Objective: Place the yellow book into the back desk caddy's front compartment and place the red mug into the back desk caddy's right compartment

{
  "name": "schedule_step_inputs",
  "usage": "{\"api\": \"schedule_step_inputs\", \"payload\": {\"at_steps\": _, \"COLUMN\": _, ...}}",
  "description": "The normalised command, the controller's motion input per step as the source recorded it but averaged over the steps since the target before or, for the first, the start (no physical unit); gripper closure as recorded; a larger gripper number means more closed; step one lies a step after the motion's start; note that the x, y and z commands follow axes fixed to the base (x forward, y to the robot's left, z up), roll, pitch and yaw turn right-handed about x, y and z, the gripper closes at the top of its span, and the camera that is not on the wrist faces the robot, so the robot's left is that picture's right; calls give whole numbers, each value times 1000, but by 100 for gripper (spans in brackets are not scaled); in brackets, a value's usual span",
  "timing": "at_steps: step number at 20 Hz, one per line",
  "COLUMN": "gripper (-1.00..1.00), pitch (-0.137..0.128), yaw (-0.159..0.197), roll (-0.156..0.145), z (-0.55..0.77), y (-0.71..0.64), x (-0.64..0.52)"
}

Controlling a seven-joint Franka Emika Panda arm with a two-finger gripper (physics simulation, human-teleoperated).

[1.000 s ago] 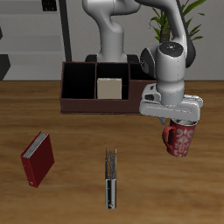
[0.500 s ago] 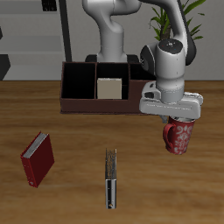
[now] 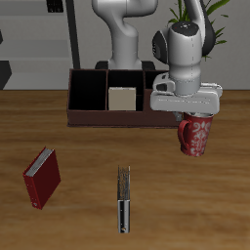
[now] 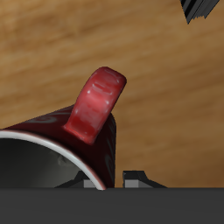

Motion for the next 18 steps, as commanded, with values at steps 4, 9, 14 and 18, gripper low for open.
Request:
{"api": "schedule_step_inputs", "payload": {"at_steps": 4, "gripper": 100, "pitch": -49, "yaw": 52, "roll": -20, "z": 632, "y": -194, "x": -325}}
{"api": "schedule_step_inputs", "payload": {"at_steps": 9, "gripper": 100, "pitch": -29, "yaw": 70, "roll": -19, "z": 562, "y": -87, "x": -474}}
{"api": "schedule_step_inputs", "payload": {"at_steps": 14, "gripper": 100, "pitch": -35, "yaw": 38, "roll": -2, "z": 415, "y": 4, "x": -555}}
{"api": "schedule_step_inputs", "payload": {"at_steps": 18, "gripper": 100, "pitch": -9, "yaw": 34, "roll": -15, "z": 263, "y": 37, "x": -417}}
